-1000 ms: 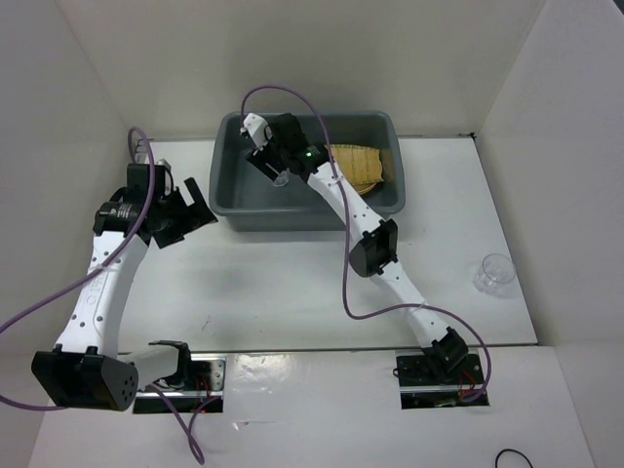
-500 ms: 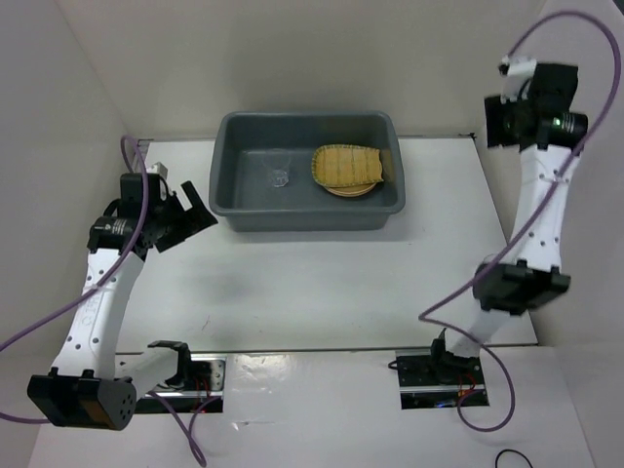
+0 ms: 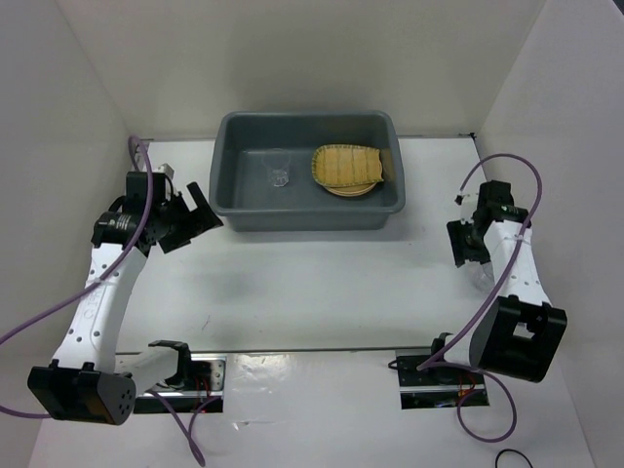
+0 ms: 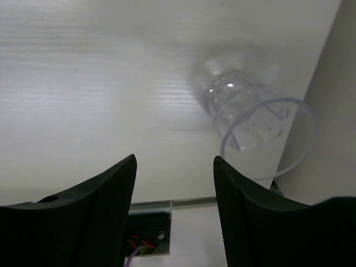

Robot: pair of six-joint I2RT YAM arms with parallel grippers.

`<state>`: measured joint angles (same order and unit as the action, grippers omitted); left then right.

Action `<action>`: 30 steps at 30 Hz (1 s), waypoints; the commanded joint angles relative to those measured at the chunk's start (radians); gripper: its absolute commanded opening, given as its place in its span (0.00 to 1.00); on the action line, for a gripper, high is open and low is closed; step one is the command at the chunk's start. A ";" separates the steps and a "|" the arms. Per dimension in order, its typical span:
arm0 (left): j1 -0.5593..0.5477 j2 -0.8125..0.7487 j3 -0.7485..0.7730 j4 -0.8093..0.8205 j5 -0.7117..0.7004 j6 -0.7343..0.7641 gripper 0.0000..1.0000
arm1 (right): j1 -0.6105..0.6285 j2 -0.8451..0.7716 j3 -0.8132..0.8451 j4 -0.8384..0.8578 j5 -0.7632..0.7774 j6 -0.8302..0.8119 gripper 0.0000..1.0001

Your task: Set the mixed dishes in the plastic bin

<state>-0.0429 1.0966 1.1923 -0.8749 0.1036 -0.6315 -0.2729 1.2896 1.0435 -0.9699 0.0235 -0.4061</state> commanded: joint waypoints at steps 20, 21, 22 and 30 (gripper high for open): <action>-0.005 -0.043 -0.010 -0.039 0.045 0.019 1.00 | -0.022 0.005 -0.177 0.287 0.236 0.007 0.63; -0.005 -0.055 -0.019 -0.039 0.045 0.019 1.00 | -0.022 0.020 -0.186 0.296 0.227 0.007 0.60; -0.005 -0.055 -0.019 -0.050 0.045 0.019 1.00 | -0.022 0.037 -0.186 0.296 0.216 0.007 0.58; -0.005 -0.119 -0.062 -0.070 0.025 0.019 1.00 | -0.022 0.174 -0.114 0.292 0.225 -0.004 0.00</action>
<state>-0.0429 1.0100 1.1450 -0.9363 0.1318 -0.6289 -0.2878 1.4410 0.8722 -0.6952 0.2474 -0.4160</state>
